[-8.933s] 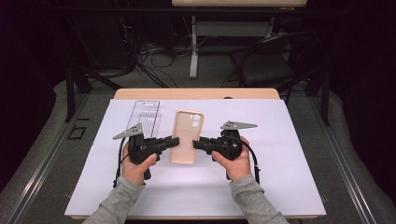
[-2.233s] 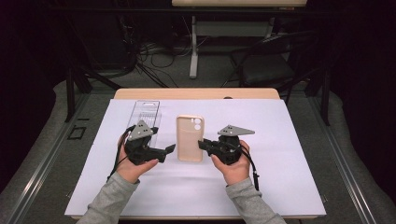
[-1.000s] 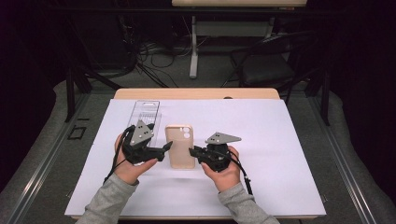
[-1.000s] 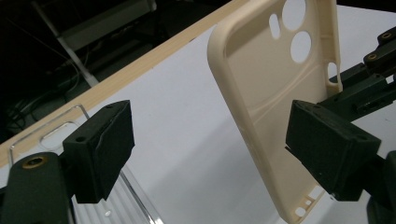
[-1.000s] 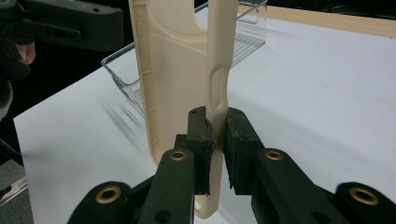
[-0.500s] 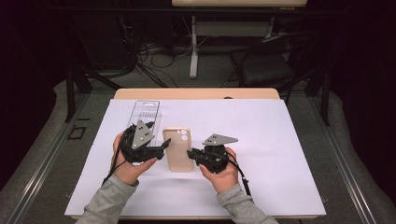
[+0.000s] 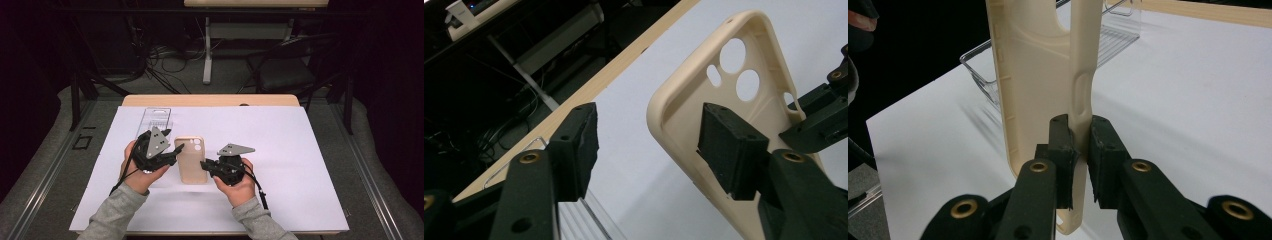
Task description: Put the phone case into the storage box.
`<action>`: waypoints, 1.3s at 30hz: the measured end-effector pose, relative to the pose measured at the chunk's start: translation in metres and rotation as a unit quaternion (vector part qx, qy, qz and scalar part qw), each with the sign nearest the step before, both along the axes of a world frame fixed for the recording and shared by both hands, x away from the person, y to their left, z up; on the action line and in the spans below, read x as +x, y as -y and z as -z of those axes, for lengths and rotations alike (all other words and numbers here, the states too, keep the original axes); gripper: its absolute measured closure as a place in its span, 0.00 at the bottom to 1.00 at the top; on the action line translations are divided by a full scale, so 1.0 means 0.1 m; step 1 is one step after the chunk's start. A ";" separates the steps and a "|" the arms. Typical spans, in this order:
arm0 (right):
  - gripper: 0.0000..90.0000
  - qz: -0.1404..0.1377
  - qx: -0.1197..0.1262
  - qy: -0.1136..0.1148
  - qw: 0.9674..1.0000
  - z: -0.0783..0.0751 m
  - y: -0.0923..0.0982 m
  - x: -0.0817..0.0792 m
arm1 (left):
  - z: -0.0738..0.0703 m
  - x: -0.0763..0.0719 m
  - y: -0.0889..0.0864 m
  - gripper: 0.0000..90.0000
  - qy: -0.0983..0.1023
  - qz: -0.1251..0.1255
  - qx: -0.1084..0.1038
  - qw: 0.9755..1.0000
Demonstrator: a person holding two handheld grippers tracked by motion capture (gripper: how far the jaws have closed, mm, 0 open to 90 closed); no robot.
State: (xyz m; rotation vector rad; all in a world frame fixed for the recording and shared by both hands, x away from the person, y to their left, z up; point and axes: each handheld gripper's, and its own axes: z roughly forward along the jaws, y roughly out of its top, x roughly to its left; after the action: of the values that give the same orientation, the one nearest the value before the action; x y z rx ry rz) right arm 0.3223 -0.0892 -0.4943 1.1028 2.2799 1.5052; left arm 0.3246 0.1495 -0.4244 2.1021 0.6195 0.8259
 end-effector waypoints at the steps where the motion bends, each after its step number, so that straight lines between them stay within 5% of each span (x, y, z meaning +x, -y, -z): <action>1: 0.91 0.001 0.000 0.000 1.000 0.00 0.00 0.00 | -0.01 0.01 0.01 0.49 -0.003 0.005 0.003 1.000; 17: 0.91 0.003 0.001 0.007 1.000 -0.03 0.02 0.00 | -0.16 0.09 0.04 0.61 -0.030 0.023 0.044 0.998; 39: 0.91 0.003 0.001 0.006 1.000 -0.03 0.02 0.00 | -0.25 0.07 0.12 0.71 -0.016 0.024 0.082 0.996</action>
State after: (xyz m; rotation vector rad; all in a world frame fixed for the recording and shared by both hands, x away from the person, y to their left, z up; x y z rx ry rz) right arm 0.3220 -0.0908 -0.4916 1.0971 2.2661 1.5082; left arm 0.3317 0.1376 -0.3999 2.2730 0.5313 0.8421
